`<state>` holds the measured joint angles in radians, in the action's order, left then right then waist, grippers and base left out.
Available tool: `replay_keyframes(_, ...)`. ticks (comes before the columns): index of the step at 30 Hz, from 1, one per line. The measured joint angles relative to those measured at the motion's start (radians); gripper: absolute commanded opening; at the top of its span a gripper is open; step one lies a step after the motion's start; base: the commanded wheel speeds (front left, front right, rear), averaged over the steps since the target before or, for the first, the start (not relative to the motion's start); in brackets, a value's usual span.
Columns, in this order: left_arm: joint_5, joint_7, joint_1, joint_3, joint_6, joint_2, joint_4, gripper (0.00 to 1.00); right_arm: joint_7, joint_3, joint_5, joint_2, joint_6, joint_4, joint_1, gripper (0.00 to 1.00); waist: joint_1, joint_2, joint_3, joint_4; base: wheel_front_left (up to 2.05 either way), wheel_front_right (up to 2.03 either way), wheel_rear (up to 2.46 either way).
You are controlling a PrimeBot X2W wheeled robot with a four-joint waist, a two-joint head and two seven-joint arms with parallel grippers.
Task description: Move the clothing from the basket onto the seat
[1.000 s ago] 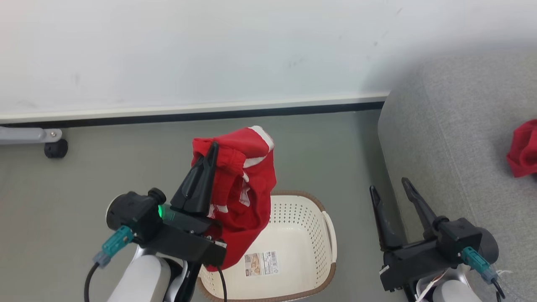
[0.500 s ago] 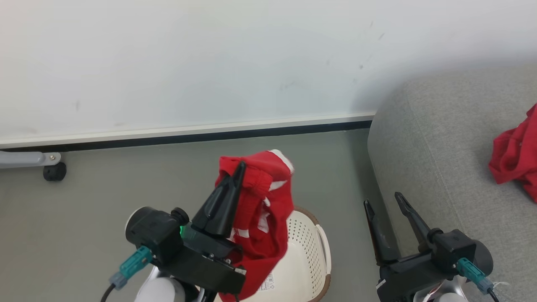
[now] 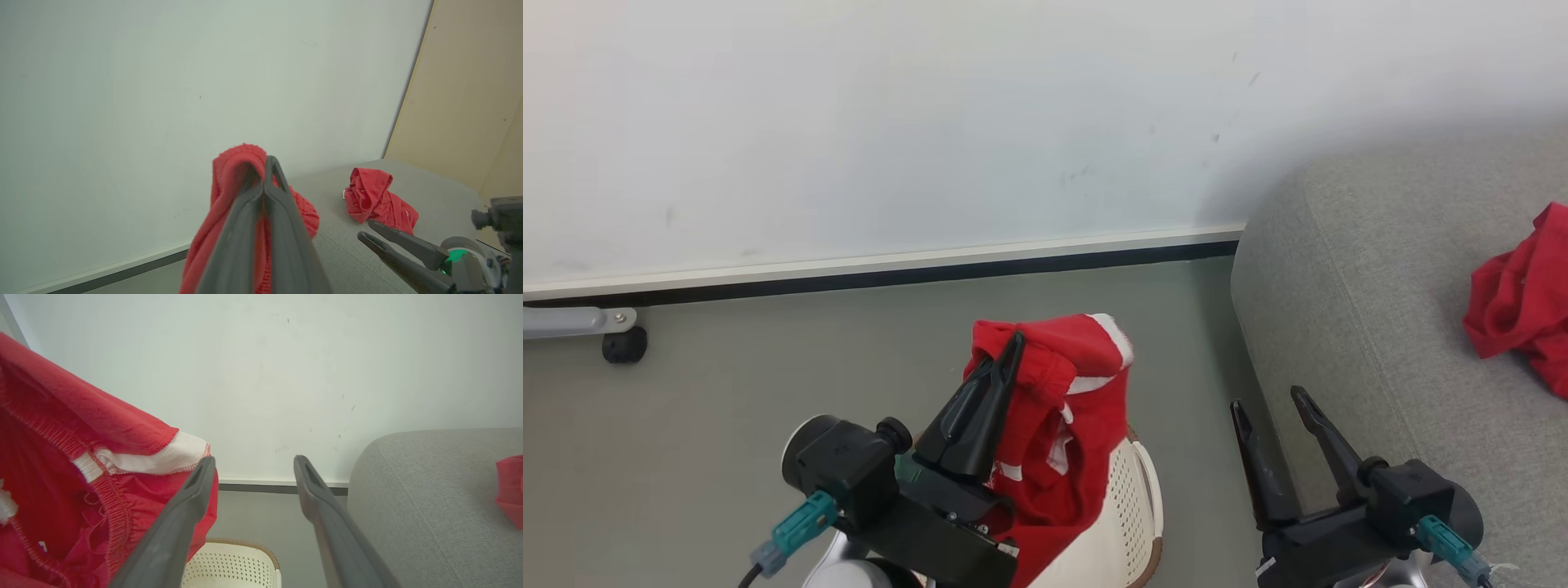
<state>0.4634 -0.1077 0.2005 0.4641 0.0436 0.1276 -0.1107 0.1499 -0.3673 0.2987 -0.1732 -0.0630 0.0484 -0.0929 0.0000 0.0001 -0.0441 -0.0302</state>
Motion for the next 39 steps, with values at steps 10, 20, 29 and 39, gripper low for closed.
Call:
replay_keyframes(10, 0.000, 0.028, 0.000, -0.001, -0.009, 0.005, -0.024, 0.00, -0.009, -0.012, 0.000, 0.000, 0.000, -0.010, -0.001, 1.00, 0.0000, 0.0000, -0.002, -0.001, 0.00, 0.00, 0.00)
replay_keyframes(20, 0.000, 0.053, 0.001, 0.002, -0.018, 0.004, -0.031, 0.00, -0.035, -0.089, -0.004, 0.016, 0.047, -0.001, -0.060, 1.00, 0.0000, 0.0000, -0.004, 0.002, 0.00, 0.00, 0.00)
replay_keyframes(29, 0.000, 0.071, 0.005, 0.010, -0.018, 0.001, -0.036, 0.00, -0.064, -0.202, -0.019, 0.067, 0.121, 0.060, -0.128, 1.00, 0.0000, 0.0000, -0.010, 0.014, 0.00, 0.00, 0.00)
replay_keyframes(39, 0.000, 0.084, 0.014, 0.019, -0.018, 0.000, -0.049, 0.00, -0.088, -0.278, -0.027, 0.086, 0.153, 0.147, -0.236, 1.00, 0.0000, 0.0000, -0.024, 0.027, 0.00, 0.00, 0.00)
